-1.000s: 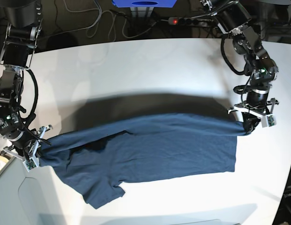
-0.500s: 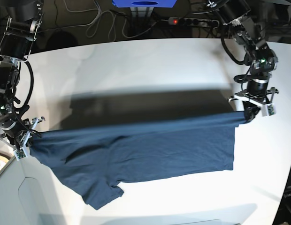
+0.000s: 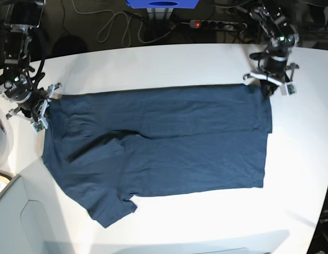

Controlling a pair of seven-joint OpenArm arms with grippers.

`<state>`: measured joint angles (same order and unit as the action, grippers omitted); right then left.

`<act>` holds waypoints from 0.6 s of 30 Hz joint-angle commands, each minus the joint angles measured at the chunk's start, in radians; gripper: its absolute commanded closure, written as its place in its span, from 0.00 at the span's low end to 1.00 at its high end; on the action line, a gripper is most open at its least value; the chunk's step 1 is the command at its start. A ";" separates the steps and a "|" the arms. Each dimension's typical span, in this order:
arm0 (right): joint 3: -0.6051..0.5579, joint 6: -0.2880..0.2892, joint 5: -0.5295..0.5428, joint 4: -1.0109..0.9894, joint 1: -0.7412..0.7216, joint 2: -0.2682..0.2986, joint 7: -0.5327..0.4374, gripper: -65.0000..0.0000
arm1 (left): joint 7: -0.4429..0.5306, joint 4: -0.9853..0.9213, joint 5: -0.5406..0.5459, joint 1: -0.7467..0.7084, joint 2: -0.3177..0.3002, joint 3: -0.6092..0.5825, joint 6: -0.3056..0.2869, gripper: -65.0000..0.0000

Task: Fold the T-shirt properly
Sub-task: 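Drag the shirt back toward the robot with both grippers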

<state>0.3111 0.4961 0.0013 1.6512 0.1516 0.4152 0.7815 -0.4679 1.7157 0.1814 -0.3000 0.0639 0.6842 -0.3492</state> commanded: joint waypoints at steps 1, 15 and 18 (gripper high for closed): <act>0.007 0.006 0.003 0.028 0.012 0.018 -0.009 1.00 | 0.024 0.022 0.011 -0.015 -0.003 0.002 0.000 1.00; 0.112 0.006 0.001 0.062 0.167 0.020 -0.015 0.99 | 0.024 0.134 0.011 -0.198 -0.002 0.006 0.000 1.00; 0.112 0.006 0.001 0.062 0.197 0.020 -0.017 0.99 | 0.024 0.140 0.011 -0.241 -0.002 -0.002 0.000 1.00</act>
<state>0.4129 0.4965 0.0013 1.6962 0.3538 0.4152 0.7792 -0.4671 1.8347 0.1825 -0.5304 0.0685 0.6807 -0.3489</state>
